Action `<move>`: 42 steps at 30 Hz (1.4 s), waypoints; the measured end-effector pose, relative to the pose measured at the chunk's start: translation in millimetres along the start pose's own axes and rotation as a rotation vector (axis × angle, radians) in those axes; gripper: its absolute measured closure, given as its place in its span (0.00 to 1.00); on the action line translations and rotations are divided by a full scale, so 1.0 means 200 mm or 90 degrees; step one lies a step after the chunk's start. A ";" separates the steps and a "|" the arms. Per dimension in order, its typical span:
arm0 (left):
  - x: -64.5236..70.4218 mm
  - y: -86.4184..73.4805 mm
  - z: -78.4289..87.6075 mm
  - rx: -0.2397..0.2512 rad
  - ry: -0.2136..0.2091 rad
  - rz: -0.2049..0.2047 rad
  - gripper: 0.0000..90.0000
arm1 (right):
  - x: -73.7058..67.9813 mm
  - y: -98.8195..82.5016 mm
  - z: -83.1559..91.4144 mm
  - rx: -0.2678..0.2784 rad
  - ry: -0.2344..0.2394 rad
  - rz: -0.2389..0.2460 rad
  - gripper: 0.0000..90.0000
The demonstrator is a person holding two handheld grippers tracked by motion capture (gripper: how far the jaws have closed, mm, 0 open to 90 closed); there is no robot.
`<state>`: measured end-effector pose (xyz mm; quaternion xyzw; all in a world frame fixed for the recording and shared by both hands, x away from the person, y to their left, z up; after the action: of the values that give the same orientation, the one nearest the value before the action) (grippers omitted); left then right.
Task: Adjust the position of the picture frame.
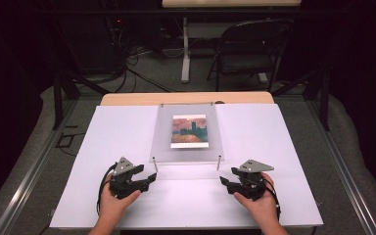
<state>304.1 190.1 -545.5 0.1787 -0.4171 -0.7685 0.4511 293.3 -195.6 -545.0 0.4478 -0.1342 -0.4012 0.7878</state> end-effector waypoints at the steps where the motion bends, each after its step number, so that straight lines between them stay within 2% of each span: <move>1: 0.00 0.00 0.00 0.000 0.000 0.000 0.42 | 0.00 0.00 0.00 0.000 0.000 0.000 0.47; 4: -0.02 -0.02 0.03 0.006 -0.004 0.015 0.42 | 0.02 -0.01 0.04 0.009 0.001 -0.002 0.47; 7: -0.02 -0.02 0.05 0.007 -0.009 0.016 0.42 | 0.03 -0.01 0.06 0.012 0.004 -0.006 0.47; 11: -0.03 0.01 0.09 0.011 -0.026 0.027 0.42 | 0.04 0.00 0.09 0.016 0.012 -0.011 0.47; 15: -0.04 0.07 0.11 0.023 -0.027 0.027 0.44 | 0.05 0.03 0.12 0.020 0.017 -0.011 0.47; 19: -0.05 0.15 0.11 0.028 -0.016 -0.003 0.47 | 0.08 0.09 0.15 0.024 0.015 -0.013 0.46; 22: -0.06 0.23 0.09 0.029 -0.017 -0.001 0.46 | 0.13 0.17 0.16 0.025 0.029 -0.024 0.45; 25: -0.07 0.27 0.07 0.031 -0.013 -0.004 0.44 | 0.15 0.20 0.15 0.026 0.031 -0.026 0.44; 26: -0.09 0.30 0.06 0.030 -0.015 0.004 0.44 | 0.18 0.23 0.13 0.027 0.026 -0.030 0.43; 29: -0.11 0.33 0.04 0.026 -0.014 0.006 0.43 | 0.21 0.26 0.11 0.022 0.018 -0.034 0.41; 31: -0.12 0.36 0.01 0.024 -0.017 0.007 0.42 | 0.24 0.30 0.08 0.015 0.011 -0.030 0.41; 35: -0.16 0.41 -0.04 0.012 -0.011 0.008 0.42 | 0.27 0.34 0.04 0.004 0.011 -0.024 0.41; 40: -0.22 0.50 -0.10 0.012 -0.011 0.045 0.42 | 0.29 0.44 -0.02 -0.004 0.021 0.001 0.44; 42: -0.22 0.52 -0.11 0.013 -0.011 0.044 0.42 | 0.30 0.46 -0.04 -0.004 0.022 0.001 0.45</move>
<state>398.6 192.0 -479.2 0.1621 -0.4349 -0.7496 0.4719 382.8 -210.2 -482.7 0.4523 -0.1197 -0.3930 0.7916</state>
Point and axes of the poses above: each handheld gripper's, and its own axes: z roughly backward along the jaws, y roughly out of its top, x roughly to its right, the point moved 1 cm from there along -z, roughly forward along the jaws, and after that the axes turned 6 degrees about y, right-handed, at the moved point
